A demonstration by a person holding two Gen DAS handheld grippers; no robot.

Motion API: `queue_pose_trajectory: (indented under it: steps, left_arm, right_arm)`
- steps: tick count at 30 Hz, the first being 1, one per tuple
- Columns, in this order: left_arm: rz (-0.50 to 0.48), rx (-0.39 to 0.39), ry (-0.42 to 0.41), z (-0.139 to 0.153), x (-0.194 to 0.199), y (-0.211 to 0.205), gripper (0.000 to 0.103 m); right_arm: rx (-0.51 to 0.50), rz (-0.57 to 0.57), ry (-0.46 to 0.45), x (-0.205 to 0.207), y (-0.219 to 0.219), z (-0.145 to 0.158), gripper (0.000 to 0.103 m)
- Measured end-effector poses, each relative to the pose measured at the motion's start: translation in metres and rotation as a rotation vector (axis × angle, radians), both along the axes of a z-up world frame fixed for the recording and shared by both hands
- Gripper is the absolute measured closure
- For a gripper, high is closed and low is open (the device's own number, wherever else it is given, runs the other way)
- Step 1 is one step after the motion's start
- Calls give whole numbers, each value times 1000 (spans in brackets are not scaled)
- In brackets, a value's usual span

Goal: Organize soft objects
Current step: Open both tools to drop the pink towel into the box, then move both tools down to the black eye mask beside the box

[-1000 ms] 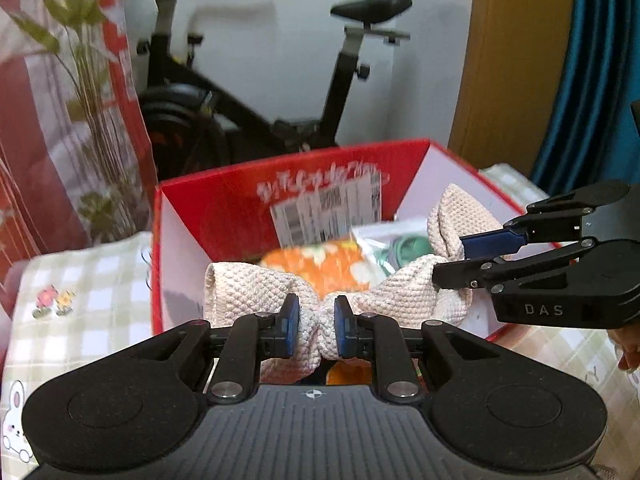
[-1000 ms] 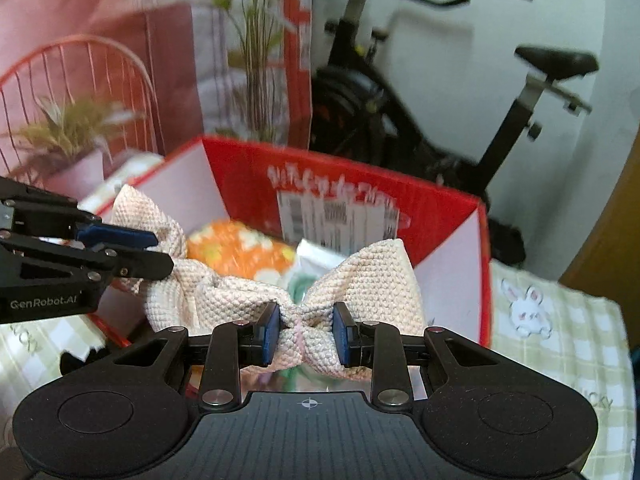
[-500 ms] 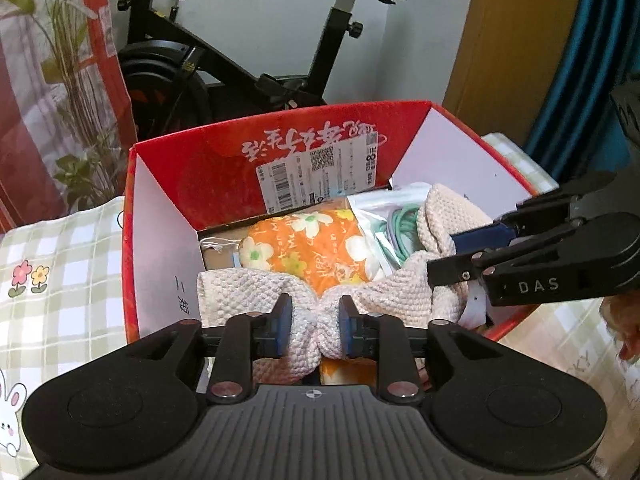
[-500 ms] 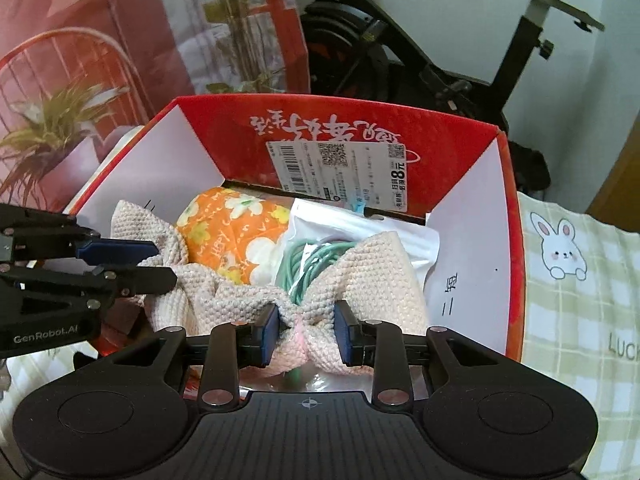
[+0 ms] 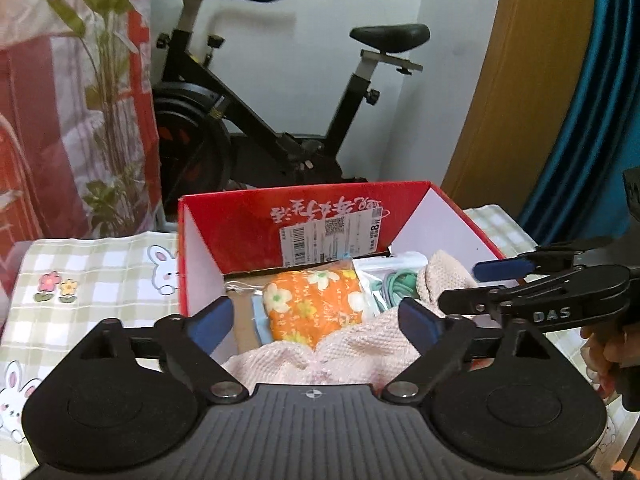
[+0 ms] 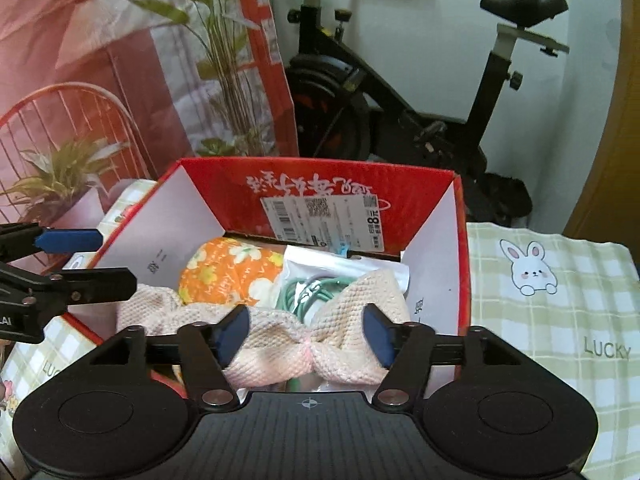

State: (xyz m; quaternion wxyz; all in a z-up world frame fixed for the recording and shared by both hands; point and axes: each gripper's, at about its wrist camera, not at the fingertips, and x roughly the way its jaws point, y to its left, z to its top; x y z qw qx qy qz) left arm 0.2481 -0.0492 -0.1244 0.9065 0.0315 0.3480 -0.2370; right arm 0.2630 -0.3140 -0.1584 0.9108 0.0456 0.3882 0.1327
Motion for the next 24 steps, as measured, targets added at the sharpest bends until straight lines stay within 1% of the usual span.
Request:
queue_pose_trajectory:
  steps: [2,3,4,5,7,8,9,13,15,17,21,24]
  left_arm:
    - [11,-1,-7,2,-8,5,6]
    - [20,-2,-14,3,-13,7,5]
    - [32,1,-24,3,-19,10,4]
    - [47,8,-40,3,-25,12,4]
    - [63,25,-77,4,-38,15,2]
    - [62,30,-87,3,-44,17,1]
    - [62,32,-92,2,-50,19,0]
    - [80,35,-92,-9,-71,29,0]
    - [107,58,-110,-15,-80,34,0]
    - [118,75,-108,-22,-88,38,0]
    - [125,54,-51,-39,-96,48,0]
    - [137,46,-18,-53,-100,53,0]
  right_arm:
    - [0,1,-24,-10,0,4,21]
    - [-3,5,-33,-15,0,5,18]
    - [-9,9,-42,-21,1,6,12]
    - [-13,17,-54,-27,2,7,9]
    - [-10,45,-68,-38,4,6,6]
    - [-13,63,-74,-44,6,6,1]
    - [-22,74,-82,-50,9,5,0]
    - [-57,107,-120,-74,15,0,0]
    - [-53,111,-131,-84,16,-3,0]
    - [-41,111,-144,-95,17,-7,0]
    - [-36,107,-159,-112,19,-17,0]
    - [-39,111,-156,-120,21,-31,0]
